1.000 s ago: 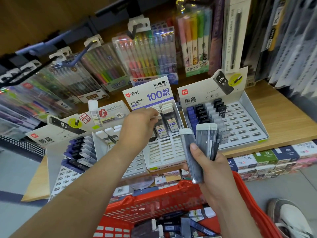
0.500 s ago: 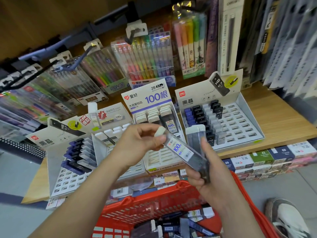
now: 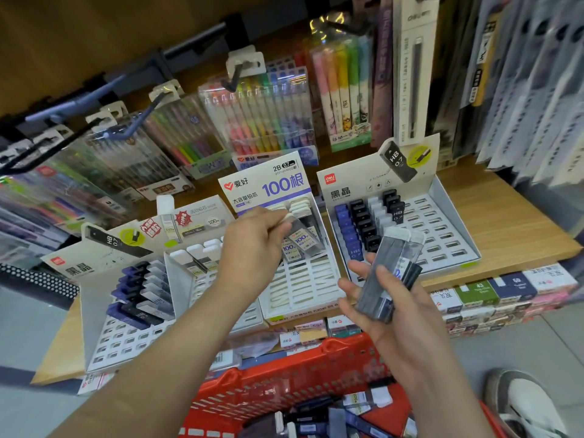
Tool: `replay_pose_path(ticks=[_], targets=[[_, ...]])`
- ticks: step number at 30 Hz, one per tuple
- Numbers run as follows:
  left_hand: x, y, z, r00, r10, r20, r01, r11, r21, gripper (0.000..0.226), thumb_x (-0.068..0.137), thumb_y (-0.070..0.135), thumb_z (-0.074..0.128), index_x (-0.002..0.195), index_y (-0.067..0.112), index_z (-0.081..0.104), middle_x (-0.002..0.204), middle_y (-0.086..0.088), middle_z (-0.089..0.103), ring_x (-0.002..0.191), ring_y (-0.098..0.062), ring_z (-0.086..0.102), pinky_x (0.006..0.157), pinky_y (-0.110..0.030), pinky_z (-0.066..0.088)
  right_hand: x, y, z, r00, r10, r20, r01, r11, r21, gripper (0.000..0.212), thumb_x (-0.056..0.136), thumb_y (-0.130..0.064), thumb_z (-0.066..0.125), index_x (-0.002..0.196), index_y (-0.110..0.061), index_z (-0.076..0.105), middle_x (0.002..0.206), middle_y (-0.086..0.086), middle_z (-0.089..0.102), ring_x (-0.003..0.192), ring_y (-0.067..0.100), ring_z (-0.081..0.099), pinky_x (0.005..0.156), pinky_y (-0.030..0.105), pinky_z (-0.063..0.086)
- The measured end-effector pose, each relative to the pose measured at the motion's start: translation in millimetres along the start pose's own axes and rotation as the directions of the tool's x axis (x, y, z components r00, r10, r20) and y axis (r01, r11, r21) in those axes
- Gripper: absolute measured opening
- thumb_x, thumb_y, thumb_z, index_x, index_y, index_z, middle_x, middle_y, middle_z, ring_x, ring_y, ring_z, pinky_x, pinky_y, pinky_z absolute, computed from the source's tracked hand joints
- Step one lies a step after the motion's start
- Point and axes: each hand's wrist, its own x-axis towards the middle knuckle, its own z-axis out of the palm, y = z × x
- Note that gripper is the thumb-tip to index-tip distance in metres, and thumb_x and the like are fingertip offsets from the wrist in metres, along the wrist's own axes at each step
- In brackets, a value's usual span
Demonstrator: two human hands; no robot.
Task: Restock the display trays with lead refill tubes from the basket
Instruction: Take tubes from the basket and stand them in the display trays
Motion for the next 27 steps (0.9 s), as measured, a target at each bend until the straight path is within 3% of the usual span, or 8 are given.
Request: replay_pose_path(ticks=[6,10,21,27], targets=[[-2,-6,14,0.998,0.056,0.017,-0.056,0.997,0.043,0.015,0.093,0.017,0.057,0.089,0.011,0.07,0.075,-0.004,0.059,0.073,-0.022,0.055,0.067,-0.038,0.047,0,0,0,1.0,0.005,0.029,-0.005,1.0,0.005,0.027,0.098,-0.02,0.052,0.122,-0.013,0.062,0.11,0.007,0.074,0.096,0.028,0.073,0.071,0.042,0.062],[3,-11,13,0.999,0.03,0.04,-0.032,0.999,0.029,0.015,0.091,0.014,0.058,0.092,0.007,0.071,0.082,-0.008,0.065,0.079,-0.025,0.059,0.073,-0.041,0.05,1,1,0,0.998,0.026,0.061,-0.026,1.0,0.006,0.027,0.098,-0.019,0.051,0.122,-0.011,0.061,0.109,0.01,0.074,0.094,0.029,0.073,0.063,0.037,0.062],[9,-6,19,0.983,0.106,0.149,-0.124,0.985,0.117,0.02,0.093,0.016,0.057,0.107,0.013,0.071,0.092,-0.004,0.067,0.089,-0.022,0.059,0.079,-0.033,0.047,-1,1,1,0.993,0.02,0.117,-0.015,0.999,-0.044,0.03,0.095,-0.023,0.054,0.12,-0.01,0.063,0.107,0.009,0.075,0.086,0.025,0.074,0.053,0.03,0.06],[20,-1,20,0.982,0.048,0.182,-0.084,0.977,0.195,0.024,0.095,0.017,0.056,0.116,0.015,0.067,0.109,-0.005,0.069,0.103,-0.024,0.06,0.089,-0.036,0.047,-1,3,2,0.998,0.011,0.065,-0.008,0.999,-0.042,0.031,0.093,-0.024,0.057,0.118,-0.007,0.065,0.089,0.009,0.072,0.081,0.027,0.074,0.05,0.031,0.058]])
